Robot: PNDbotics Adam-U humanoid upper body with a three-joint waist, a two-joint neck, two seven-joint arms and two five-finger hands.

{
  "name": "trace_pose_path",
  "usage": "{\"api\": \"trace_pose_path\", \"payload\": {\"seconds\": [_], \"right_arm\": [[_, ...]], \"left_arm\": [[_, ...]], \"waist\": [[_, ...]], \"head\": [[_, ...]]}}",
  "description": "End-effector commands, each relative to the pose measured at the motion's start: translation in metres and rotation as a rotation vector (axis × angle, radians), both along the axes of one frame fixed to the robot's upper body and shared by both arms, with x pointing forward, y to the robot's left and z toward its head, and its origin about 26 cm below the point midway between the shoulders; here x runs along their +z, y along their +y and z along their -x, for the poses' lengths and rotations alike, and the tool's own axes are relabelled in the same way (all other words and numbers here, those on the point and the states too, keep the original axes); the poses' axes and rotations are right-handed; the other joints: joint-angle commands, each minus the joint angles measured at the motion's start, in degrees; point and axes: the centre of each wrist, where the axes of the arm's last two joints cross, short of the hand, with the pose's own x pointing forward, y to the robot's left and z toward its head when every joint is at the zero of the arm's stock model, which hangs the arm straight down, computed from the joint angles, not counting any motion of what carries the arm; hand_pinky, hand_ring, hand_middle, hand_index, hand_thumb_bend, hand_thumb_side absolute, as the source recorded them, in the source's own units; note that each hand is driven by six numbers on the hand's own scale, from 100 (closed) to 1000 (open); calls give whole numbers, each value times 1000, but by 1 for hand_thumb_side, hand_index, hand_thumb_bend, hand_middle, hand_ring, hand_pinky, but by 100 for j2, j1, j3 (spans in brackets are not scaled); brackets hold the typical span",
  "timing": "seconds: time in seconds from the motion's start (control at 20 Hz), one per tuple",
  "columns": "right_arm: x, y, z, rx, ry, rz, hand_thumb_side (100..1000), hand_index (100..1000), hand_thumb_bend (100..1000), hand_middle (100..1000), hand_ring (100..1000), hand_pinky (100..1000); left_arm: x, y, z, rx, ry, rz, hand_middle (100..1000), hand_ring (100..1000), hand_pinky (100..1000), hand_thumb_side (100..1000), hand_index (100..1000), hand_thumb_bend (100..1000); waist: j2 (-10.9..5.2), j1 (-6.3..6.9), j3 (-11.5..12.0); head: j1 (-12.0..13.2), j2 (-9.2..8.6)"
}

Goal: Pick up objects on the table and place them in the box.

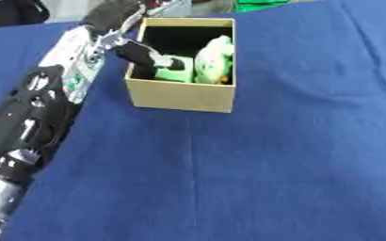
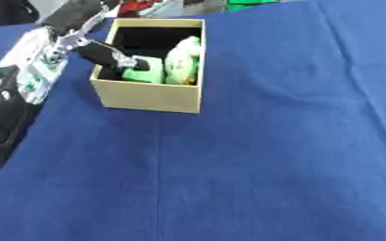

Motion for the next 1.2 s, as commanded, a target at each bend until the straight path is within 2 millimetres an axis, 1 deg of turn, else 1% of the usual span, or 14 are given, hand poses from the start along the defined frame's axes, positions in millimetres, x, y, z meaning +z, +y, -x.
{"api": "trace_pose_path", "payload": {"seconds": [0.05, 0.1, 0.25, 0.35, 0.4, 0.5, 0.65, 0.7, 0.75, 0.9, 1.0, 1.05, 1.2], "right_arm": [[8, -4, 6, -11, -35, 9, 863, 792, 100, 653, 618, 772], [8, -5, 6, -15, -36, 9, 859, 792, 100, 653, 619, 771], [6, -8, 7, -28, -39, 6, 854, 792, 100, 654, 620, 771], [5, -9, 7, -36, -38, 2, 852, 792, 100, 654, 620, 771], [4, -10, 7, -39, -38, 0, 852, 792, 100, 654, 620, 771], [3, -11, 7, -44, -36, -3, 845, 792, 100, 655, 621, 771], [1, -12, 7, -51, -38, -8, 835, 792, 100, 657, 623, 771], [0, -13, 7, -54, -40, -8, 854, 793, 100, 659, 624, 771], [0, -13, 7, -57, -42, -10, 828, 793, 100, 659, 625, 771], [-1, -15, 8, -66, -51, -14, 821, 793, 100, 661, 626, 771], [-3, -15, 8, -70, -56, -19, 816, 794, 100, 662, 628, 778], [-3, -16, 8, -71, -60, -20, 809, 795, 100, 664, 633, 797], [-6, -17, 7, -74, -81, -21, 799, 804, 100, 669, 644, 816]], "left_arm": [[36, 4, 24, -74, -146, 222, 780, 777, 844, 750, 890, 457], [43, 4, 33, -102, -176, 293, 763, 758, 833, 735, 871, 414], [61, 10, 65, -164, -274, 492, 735, 729, 814, 720, 851, 369], [66, 14, 84, -196, -306, 571, 728, 723, 809, 725, 844, 340], [67, 15, 93, -206, -313, 596, 728, 723, 809, 725, 844, 340], [66, 21, 108, -220, -318, 648, 718, 710, 803, 741, 834, 320], [59, 30, 126, -236, -301, 752, 711, 696, 799, 754, 829, 307], [56, 33, 132, -237, -297, 788, 711, 695, 800, 761, 829, 305], [53, 37, 139, -233, -298, 822, 711, 693, 799, 770, 829, 303], [41, 49, 157, -197, -329, 896, 712, 692, 799, 780, 830, 314], [27, 58, 162, -154, -349, 942, 713, 692, 801, 802, 831, 331], [18, 63, 162, -135, -352, 966, 714, 691, 803, 820, 831, 344], [-9, 75, 163, -91, -343, 1038, 715, 688, 807, 856, 832, 356]], "waist": [[-189, -52, 38], [-202, -59, 59], [-254, -89, 129], [-293, -112, 171], [-308, -122, 186], [-354, -150, 229], [-422, -207, 297], [-444, -226, 316], [-464, -245, 334], [-516, -282, 379], [-550, -301, 403], [-567, -312, 414], [-605, -339, 453]], "head": [[-61, 115], [-77, 139], [-123, 202], [-155, 230], [-167, 242], [-194, 276], [-260, 323], [-286, 340], [-311, 356], [-372, 411], [-395, 457], [-400, 487], [-392, 552]]}}
